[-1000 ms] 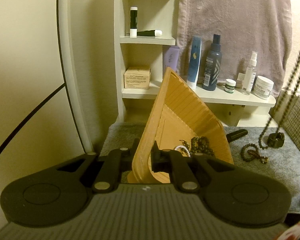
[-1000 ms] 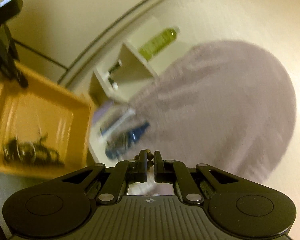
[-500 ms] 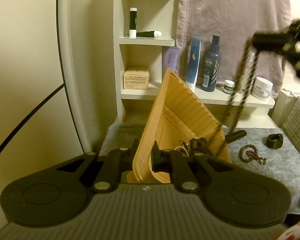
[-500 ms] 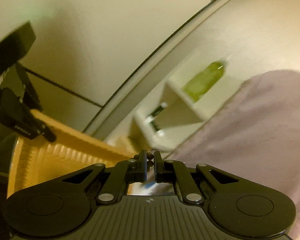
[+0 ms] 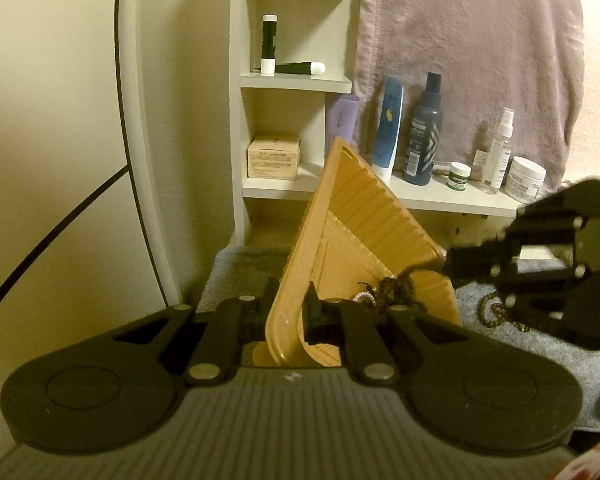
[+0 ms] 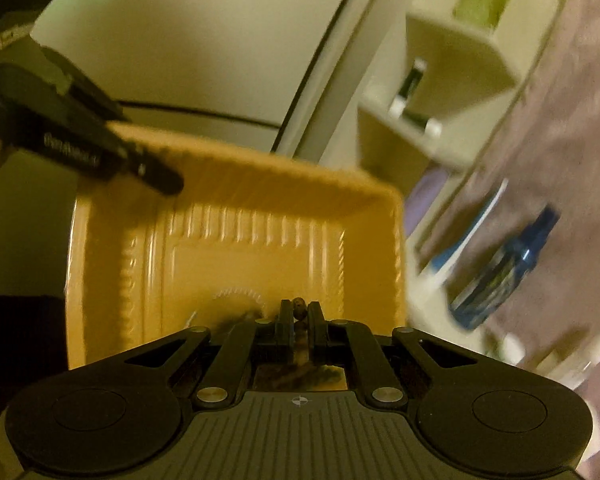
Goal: Organize jewelry
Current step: 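Lift the brown bead strand with the right gripper and release it into the tray, then grasp the brown bead bracelet with pendant using the right gripper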
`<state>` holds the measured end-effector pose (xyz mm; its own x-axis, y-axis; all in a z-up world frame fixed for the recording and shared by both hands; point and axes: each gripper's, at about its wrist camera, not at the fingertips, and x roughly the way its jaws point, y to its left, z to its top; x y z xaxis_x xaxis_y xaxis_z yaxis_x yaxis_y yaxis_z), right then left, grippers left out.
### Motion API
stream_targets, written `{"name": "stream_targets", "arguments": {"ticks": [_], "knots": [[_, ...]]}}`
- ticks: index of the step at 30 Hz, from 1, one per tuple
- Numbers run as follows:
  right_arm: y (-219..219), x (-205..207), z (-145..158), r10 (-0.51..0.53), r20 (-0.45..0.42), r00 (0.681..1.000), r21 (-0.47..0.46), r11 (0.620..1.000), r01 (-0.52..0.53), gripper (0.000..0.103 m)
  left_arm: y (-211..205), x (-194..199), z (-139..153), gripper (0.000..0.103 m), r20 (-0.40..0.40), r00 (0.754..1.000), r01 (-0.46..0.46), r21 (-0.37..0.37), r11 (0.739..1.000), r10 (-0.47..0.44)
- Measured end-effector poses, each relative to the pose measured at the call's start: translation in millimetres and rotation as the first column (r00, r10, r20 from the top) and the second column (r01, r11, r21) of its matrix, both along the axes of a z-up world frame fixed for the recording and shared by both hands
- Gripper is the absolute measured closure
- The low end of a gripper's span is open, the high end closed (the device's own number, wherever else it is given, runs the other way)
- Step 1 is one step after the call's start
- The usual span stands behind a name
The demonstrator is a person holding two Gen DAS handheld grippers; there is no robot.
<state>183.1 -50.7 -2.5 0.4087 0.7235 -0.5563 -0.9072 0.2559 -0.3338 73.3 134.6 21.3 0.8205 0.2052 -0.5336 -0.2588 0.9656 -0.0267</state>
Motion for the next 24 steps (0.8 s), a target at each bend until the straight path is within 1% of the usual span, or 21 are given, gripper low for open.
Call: {"name": "stream_targets", "arguments": {"ticks": [4,8,10,12,14,17,18,20,22,24], "knots": [[-4,6,-8,-0.011,-0.077,0.997,0.004,1.000,0.011,0.097,0,0,0,0.093,0.000,1.000,0.000,-0.001,1.000,0.000],[-8,8,-9,0.007,-0.155,0.988,0.023,1.000,-0.003,0.096,0,1,0,0.094,-0.001,1.000,0.001,0.002,1.000,-0.001],[-11,5,-9,-0.011,-0.140,0.990,0.027,1.000,0.015,0.095,0,1,0,0.094,-0.001,1.000,0.001,0.002,1.000,-0.001],[-21,3,-9,-0.043,-0.145,0.988,0.046,0.998,0.050,0.088,0,1,0,0.094,-0.001,1.000,0.001,0.002,1.000,-0.001],[-35,2,-10,-0.084,-0.171,0.982,0.073,0.993,0.098,0.075,0,1,0,0.094,-0.001,1.000,0.001,0.003,1.000,-0.001],[-58,-3,-20,-0.180,-0.178,0.967,0.078,0.978,0.196,0.071,0,1,0,0.094,-0.001,1.000,0.002,0.004,1.000,-0.002],[-65,-4,-24,-0.216,-0.184,0.959,0.074,0.970,0.232,0.070,0,1,0,0.094,-0.001,1.000,0.002,0.005,1.000,-0.002],[-80,-6,-35,-0.309,-0.213,0.927,0.068,0.942,0.329,0.069,0,1,0,0.094,-0.001,1.000,0.002,0.005,1.000,-0.002],[-97,-6,-47,-0.401,-0.258,0.879,0.071,0.900,0.431,0.069,0,1,0,0.094,-0.001,1.000,0.003,0.006,1.000,-0.003],[-110,-5,-56,-0.470,-0.287,0.835,0.064,0.860,0.506,0.069,-1,0,0,0.094,-0.002,1.000,0.005,0.008,1.000,-0.005]]}}
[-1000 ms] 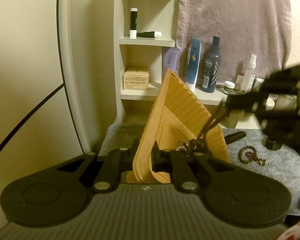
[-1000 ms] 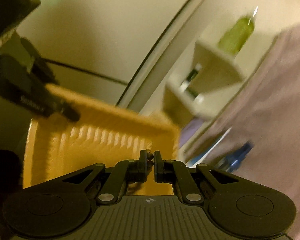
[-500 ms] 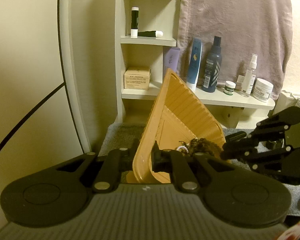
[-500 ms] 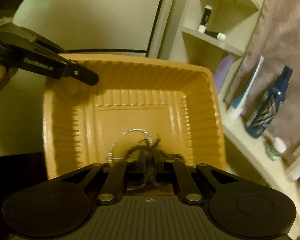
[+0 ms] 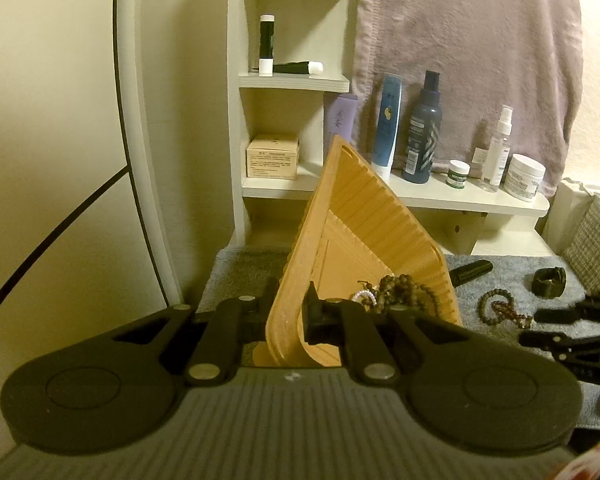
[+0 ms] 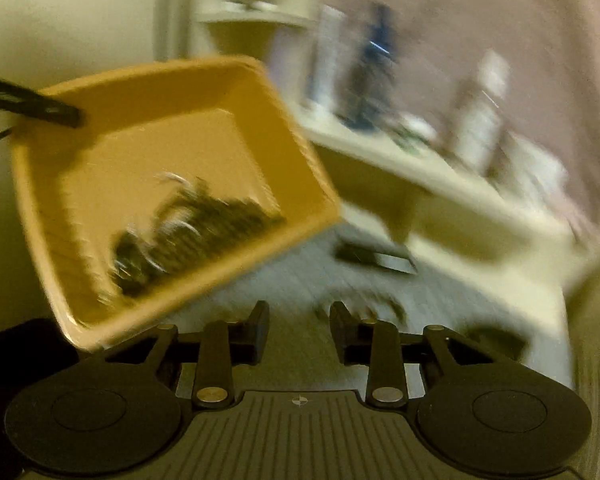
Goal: Organize jewelry
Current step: 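Grasp the brown bead bracelet with pendant using the right gripper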
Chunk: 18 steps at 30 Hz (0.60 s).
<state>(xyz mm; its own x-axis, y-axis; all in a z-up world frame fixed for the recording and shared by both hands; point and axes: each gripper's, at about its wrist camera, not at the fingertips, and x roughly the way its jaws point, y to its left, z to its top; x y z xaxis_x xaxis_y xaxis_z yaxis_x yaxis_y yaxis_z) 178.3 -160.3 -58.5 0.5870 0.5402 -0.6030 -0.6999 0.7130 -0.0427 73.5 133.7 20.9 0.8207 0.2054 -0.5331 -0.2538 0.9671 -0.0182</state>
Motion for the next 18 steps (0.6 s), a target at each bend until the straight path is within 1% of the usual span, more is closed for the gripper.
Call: {"name": "stream_targets", "arguments": {"ticks": [4,7,10,14,18], "knots": [[-23,2,-14,-0.132,-0.042,0.990,0.012,0.991,0.133,0.069,-1,0,0,0.093,-0.001,1.000,0.004,0.006,1.000,-0.004],[-29,7,-17,-0.182,-0.036,0.983,0.017,0.983,0.182,0.069,-2,-1,0,0.093,0.000,1.000,0.004,0.009,1.000,-0.004],[-29,13,-17,-0.178,-0.021,0.984,0.017,0.984,0.178,0.069,-3,-2,0,0.093,0.000,1.000,0.005,0.011,1.000,-0.005],[-18,20,-18,-0.129,0.011,0.992,0.012,0.992,0.128,0.069,-4,-2,0,0.093,0.000,1.000,0.004,0.013,1.000,-0.004],[-8,29,-21,-0.093,0.011,0.996,-0.012,0.996,0.093,0.070,-5,-2,1,0.093,-0.001,1.000,0.003,0.015,1.000,-0.003]]}}
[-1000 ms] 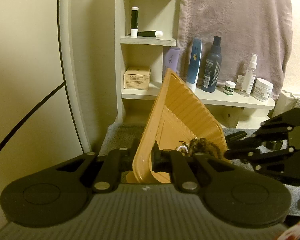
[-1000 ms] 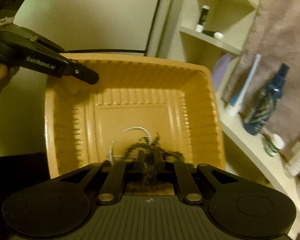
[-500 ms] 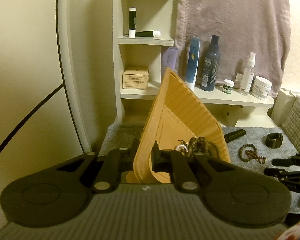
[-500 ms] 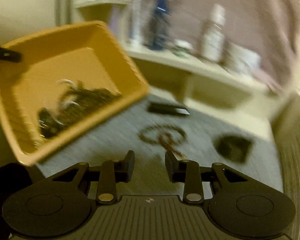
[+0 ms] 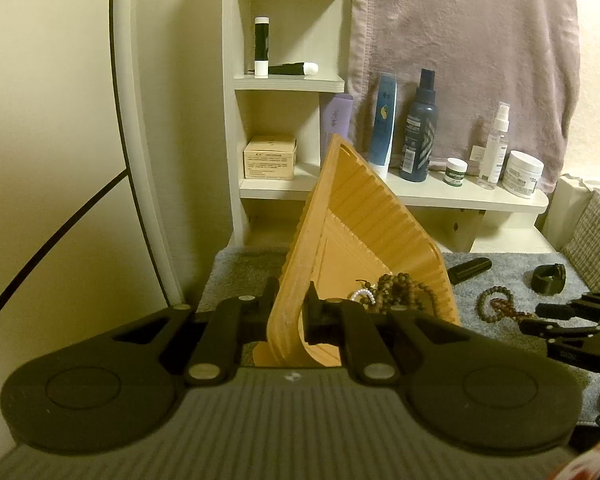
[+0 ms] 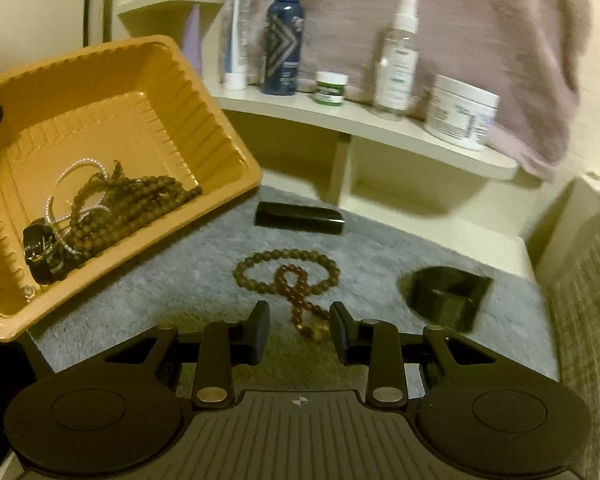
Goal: Organize jewelry
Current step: 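Grasp the brown bead bracelet with pendant using the right gripper, then carry the bead bracelet with the right gripper into the tray and release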
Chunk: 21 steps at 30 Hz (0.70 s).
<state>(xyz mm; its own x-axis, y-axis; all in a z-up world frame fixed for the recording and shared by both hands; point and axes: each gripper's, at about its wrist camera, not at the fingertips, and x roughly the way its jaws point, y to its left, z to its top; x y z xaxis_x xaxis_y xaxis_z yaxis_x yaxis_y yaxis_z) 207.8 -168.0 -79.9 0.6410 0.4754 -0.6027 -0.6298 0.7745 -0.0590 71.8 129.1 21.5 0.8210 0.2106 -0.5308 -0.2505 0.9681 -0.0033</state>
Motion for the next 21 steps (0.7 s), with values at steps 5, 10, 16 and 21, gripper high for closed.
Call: {"name": "stream_targets", "arguments": {"ticks": [5,10,16,21], "knots": [[12,10,-8,0.004,-0.023,1.000,-0.036,0.999,-0.005,0.085,0,-1,0,0.093,-0.002,1.000,-0.004,-0.001,1.000,0.004],[16,7,-11,0.006,0.004,1.000,-0.068,0.998,-0.006,0.098,1,0,0,0.093,-0.003,1.000,-0.005,-0.002,1.000,0.005],[9,-4,3,0.003,0.069,0.998,-0.063,0.998,0.001,0.099,1,0,0,0.094,-0.003,1.000,-0.005,-0.002,1.000,0.005],[-2,-12,31,0.011,0.129,0.992,-0.027,1.000,-0.008,0.099,1,0,0,0.094,-0.003,1.000,-0.005,-0.002,1.000,0.005]]}}
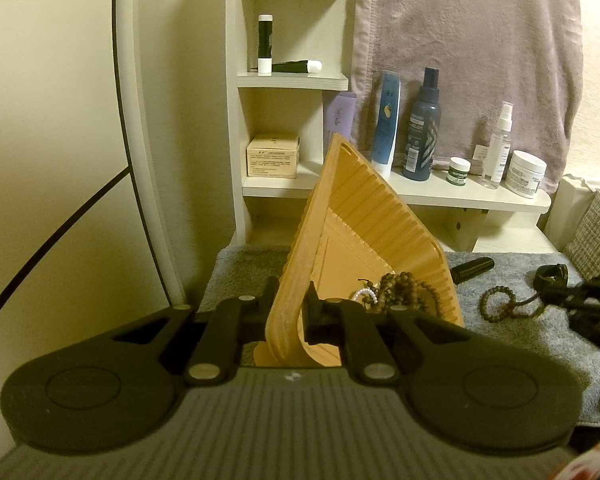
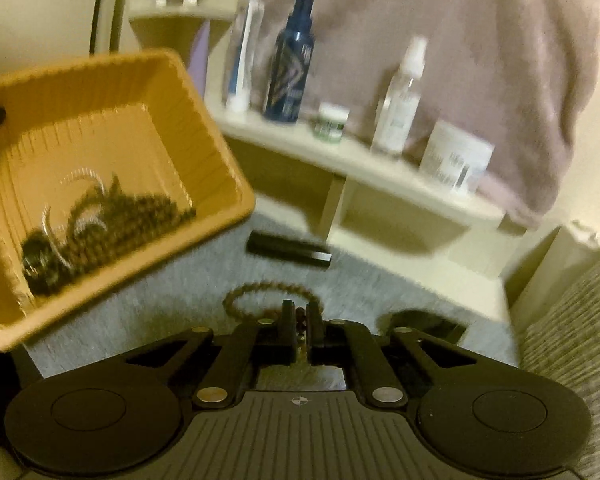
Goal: Organize jewelry
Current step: 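Carry the bead bracelet with the right gripper into the tray and release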
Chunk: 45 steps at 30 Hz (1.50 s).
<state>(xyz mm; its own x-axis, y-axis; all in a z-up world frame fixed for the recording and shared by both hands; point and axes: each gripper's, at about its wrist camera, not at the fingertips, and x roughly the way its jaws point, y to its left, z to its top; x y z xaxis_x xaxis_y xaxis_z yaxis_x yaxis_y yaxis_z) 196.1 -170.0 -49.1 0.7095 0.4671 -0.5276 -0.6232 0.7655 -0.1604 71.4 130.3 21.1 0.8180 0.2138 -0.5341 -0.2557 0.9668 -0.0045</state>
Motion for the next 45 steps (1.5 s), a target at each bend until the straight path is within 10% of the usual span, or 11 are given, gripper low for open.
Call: {"name": "stream_targets", "arguments": {"ticks": [22,33,45], "knots": [[50,-41,84,0.342,0.066,0.937,0.139,0.927,-0.348,0.099,0,-1,-1,0.093,0.000,1.000,-0.005,-0.004,1.000,0.005],[94,-61,76,0.505,0.000,0.863,0.182,0.848,-0.497,0.099,1,-2,-3,0.093,0.003,1.000,-0.011,-0.014,1.000,0.011],[111,-56,40,0.525,-0.107,0.845,0.134,0.849,-0.511,0.099,5,-2,-3,0.093,0.006,1.000,-0.017,-0.030,0.999,0.017]]}}
